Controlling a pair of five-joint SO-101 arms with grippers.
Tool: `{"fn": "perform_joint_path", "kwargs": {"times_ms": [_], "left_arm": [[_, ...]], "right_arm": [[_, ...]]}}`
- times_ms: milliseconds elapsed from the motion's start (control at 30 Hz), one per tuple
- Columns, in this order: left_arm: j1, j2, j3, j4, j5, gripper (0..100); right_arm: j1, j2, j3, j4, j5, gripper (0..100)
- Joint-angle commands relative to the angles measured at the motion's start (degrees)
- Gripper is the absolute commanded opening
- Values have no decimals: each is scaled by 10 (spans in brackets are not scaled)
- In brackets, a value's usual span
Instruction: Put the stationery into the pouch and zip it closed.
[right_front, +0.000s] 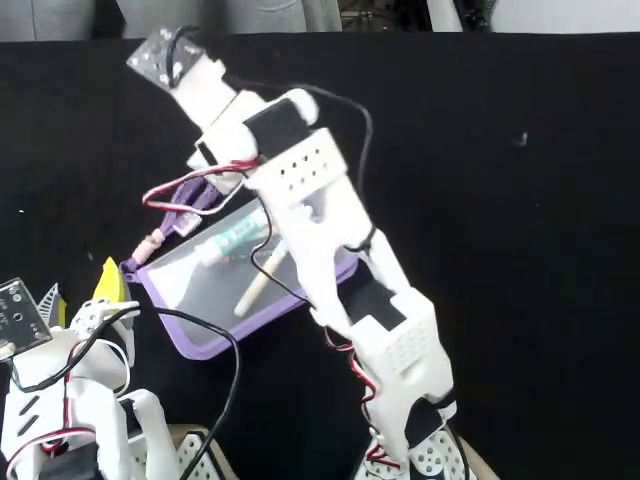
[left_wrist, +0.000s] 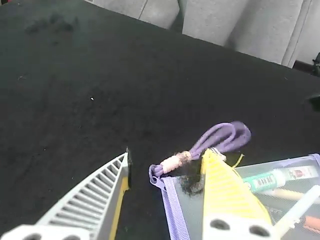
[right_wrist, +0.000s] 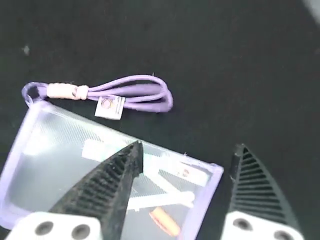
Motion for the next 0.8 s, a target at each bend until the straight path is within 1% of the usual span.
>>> {"fn": "perform_joint_path", "kwargs": {"times_ms": [0, 100, 200, 267, 333, 400, 467, 600, 633, 700, 767], "left_arm": [[-2, 2, 1, -5, 5, 236], [-2, 3, 13, -28, 5, 236], [-2, 3, 44, -76, 4, 234], [-4, 3, 65, -114, 3, 231], [-3, 3, 82, -148, -16, 230], [-1, 3, 93, -164, -31, 227], [1, 3, 104, -165, -33, 184], [48, 3, 163, -165, -36, 38], [58, 3, 180, -165, -36, 23], [77, 3, 211, -165, -33, 39], [99, 3, 244, -165, -33, 29]], "right_arm": [[11, -43, -136, 53, 4, 286], [27, -57, -177, 52, 4, 286], [55, -83, -183, 51, 4, 285], [88, -105, -183, 52, 0, 283], [129, -131, -182, 52, 0, 283], [175, -160, -182, 52, 0, 283], [222, -190, -182, 53, -7, 283], [324, -253, -180, 53, -62, 283], [347, -271, -170, 53, -69, 283], [385, -315, -133, 53, -69, 283], [414, -366, -73, 53, -69, 283]]}}
